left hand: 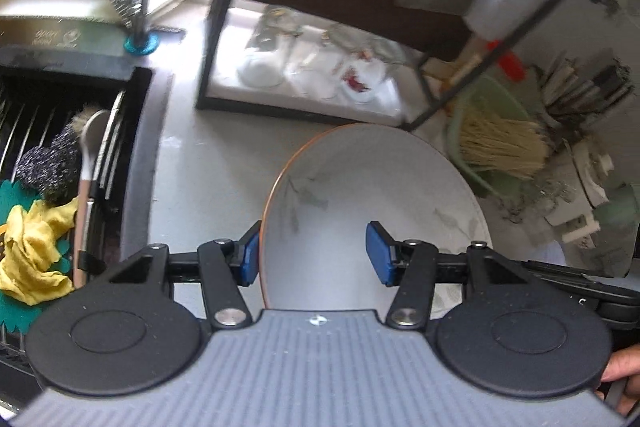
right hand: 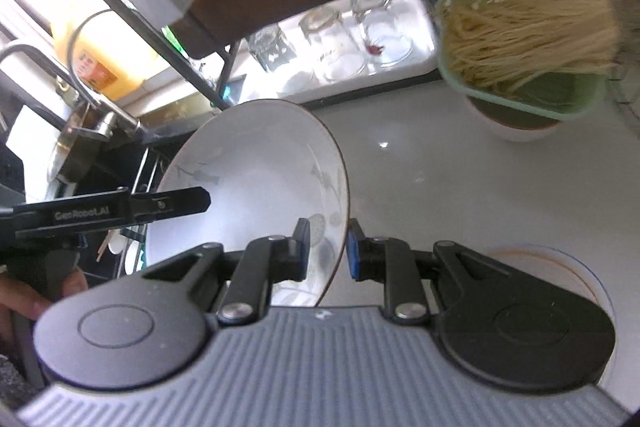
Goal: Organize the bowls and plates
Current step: 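Lift the second plate with both grippers and carry it toward the stacked plates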
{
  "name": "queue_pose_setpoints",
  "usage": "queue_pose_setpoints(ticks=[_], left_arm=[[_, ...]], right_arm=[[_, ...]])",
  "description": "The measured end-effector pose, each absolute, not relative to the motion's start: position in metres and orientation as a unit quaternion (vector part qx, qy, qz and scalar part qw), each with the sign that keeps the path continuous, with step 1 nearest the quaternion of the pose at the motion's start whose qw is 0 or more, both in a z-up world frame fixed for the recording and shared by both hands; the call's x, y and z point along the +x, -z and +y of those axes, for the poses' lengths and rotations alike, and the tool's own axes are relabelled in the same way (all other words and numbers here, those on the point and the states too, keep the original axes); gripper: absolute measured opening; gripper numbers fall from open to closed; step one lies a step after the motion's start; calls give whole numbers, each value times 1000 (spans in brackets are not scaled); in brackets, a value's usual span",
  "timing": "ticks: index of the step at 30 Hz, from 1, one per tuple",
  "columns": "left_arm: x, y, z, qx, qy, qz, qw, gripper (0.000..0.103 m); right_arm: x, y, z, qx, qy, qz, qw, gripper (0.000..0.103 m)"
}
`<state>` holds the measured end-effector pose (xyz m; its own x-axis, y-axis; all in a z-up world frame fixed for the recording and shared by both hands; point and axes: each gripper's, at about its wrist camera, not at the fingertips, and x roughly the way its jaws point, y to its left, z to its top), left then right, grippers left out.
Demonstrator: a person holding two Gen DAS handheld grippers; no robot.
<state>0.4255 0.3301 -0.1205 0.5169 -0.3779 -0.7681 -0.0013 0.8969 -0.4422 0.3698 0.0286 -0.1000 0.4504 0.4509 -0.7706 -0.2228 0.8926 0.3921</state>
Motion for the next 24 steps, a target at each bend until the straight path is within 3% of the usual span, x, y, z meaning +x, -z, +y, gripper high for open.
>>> queue_pose_setpoints(ticks=[12,24], left_arm=[[394,100,272,-165,178,469,849,58],[380,127,203,-98,202,496,838,58]], right_arm=[[313,77,-25,149,-146,452,867,22],[291,105,-69,179,-97,477,855,22]])
